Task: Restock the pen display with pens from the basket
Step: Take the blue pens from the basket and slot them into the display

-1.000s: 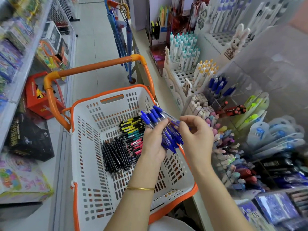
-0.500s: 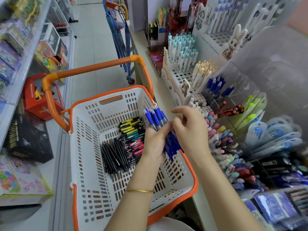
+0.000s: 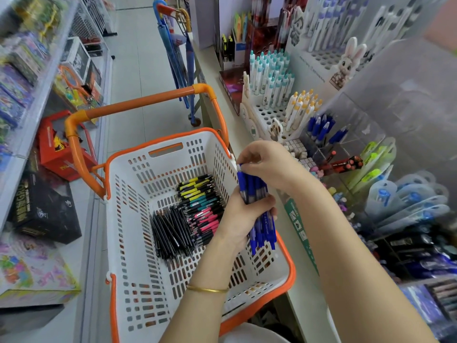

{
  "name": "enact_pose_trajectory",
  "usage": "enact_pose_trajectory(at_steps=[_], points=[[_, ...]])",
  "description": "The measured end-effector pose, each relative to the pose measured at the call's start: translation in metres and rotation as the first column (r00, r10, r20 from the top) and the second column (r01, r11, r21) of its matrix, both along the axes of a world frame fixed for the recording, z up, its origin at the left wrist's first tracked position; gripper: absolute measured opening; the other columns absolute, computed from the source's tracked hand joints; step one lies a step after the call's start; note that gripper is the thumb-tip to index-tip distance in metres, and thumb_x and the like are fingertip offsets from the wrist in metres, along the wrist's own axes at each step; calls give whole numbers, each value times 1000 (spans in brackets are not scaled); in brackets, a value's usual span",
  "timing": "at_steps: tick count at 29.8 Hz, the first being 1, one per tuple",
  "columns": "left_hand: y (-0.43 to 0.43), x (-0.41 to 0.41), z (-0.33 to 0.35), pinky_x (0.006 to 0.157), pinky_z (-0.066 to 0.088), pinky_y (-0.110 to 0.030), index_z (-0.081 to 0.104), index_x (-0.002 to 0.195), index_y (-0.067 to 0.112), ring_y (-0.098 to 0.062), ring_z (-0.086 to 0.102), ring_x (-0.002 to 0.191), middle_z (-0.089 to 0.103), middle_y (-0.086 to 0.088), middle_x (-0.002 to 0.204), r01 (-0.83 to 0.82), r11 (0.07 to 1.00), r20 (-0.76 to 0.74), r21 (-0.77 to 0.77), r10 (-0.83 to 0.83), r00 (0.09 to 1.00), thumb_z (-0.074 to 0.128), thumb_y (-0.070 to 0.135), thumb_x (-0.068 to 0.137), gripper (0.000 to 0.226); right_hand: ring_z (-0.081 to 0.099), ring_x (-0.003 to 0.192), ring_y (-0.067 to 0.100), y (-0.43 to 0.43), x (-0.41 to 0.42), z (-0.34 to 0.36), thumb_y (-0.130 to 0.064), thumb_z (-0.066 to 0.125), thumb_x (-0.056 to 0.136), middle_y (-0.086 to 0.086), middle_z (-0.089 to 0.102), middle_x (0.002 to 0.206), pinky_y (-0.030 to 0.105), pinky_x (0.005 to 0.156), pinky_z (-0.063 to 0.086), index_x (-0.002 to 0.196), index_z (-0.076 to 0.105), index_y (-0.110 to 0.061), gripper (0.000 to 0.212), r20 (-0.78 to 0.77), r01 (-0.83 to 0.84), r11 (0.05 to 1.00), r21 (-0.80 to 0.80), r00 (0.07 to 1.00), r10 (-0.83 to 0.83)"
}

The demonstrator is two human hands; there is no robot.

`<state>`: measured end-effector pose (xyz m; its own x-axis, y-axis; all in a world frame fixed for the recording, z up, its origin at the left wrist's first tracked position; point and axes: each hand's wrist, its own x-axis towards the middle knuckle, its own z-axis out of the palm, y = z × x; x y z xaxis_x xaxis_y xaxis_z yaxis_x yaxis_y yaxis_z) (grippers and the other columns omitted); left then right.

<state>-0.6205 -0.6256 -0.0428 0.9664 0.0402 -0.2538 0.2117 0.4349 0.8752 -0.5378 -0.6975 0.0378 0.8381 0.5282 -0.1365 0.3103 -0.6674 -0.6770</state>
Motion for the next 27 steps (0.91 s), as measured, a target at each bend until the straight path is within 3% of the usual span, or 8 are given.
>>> enact_pose_trajectory(at_steps=[3, 5, 9, 13, 20, 23, 27], points=[[1, 1, 2, 61, 55, -30, 55, 111, 1, -19, 65, 61, 62, -6, 75, 48, 999, -32, -22, -49, 998, 64, -8, 85, 28, 56, 78, 7, -2, 3, 5, -13, 56, 93, -6, 60, 85, 16, 67, 50, 92, 62, -16, 7, -120, 43, 999, 30, 992, -39], [5, 5, 2, 61, 55, -33, 56, 106, 2, -19, 64, 61, 62, -8, 75, 69, 997, -37, -35, -71, 997, 64, -8, 85, 24, 56, 74, 6, -3, 4, 7, -13, 55, 94, -2, 62, 86, 19, 69, 51, 93, 63, -13, 8, -159, 78, 995, 67, 985, -67], [9, 4, 0, 64, 54, -36, 58, 94, 6, -21, 62, 62, 62, -8, 71, 126, 991, -64, -46, -129, 990, 64, -8, 85, 18, 53, 77, 16, -1, 9, 11, -13, 54, 95, 6, 60, 88, 33, 77, 54, 96, 63, -4, 13, -204, 227, 954, 194, 961, -187], [12, 3, -1, 60, 54, -34, 59, 91, 4, -20, 62, 62, 61, -9, 73, 161, 982, -75, -98, -168, 983, 64, -9, 84, 16, 54, 70, 8, 0, 14, 14, -12, 55, 95, -2, 60, 82, 15, 61, 48, 84, 61, -15, 12, -208, 360, 862, 356, 930, -303], [20, -4, 0, 66, 57, -35, 57, 99, 5, -19, 63, 65, 62, -8, 74, 137, 980, -131, -142, -156, 979, 62, -8, 85, 20, 52, 65, 5, -12, 20, 27, -8, 48, 97, -2, 58, 80, 12, 54, 46, 85, 59, -16, 19, -320, 589, 528, 611, 795, -516], [20, -3, 0, 71, 57, -38, 56, 101, 6, -20, 64, 67, 62, -9, 76, 64, 979, -120, -191, -88, 989, 60, -7, 87, 19, 56, 66, 7, -14, 10, 20, -7, 46, 98, 1, 59, 81, 15, 58, 49, 85, 59, -13, 19, -347, 633, 446, 632, 746, -568], [14, 2, 8, 72, 58, -40, 55, 97, 8, -22, 70, 72, 70, -7, 75, -93, 967, -113, -238, 68, 991, 56, -5, 91, 13, 61, 71, 15, -12, -19, -13, -7, 49, 96, 8, 63, 80, 23, 66, 55, 74, 61, -12, 26, -512, 733, 271, 624, 645, -568]])
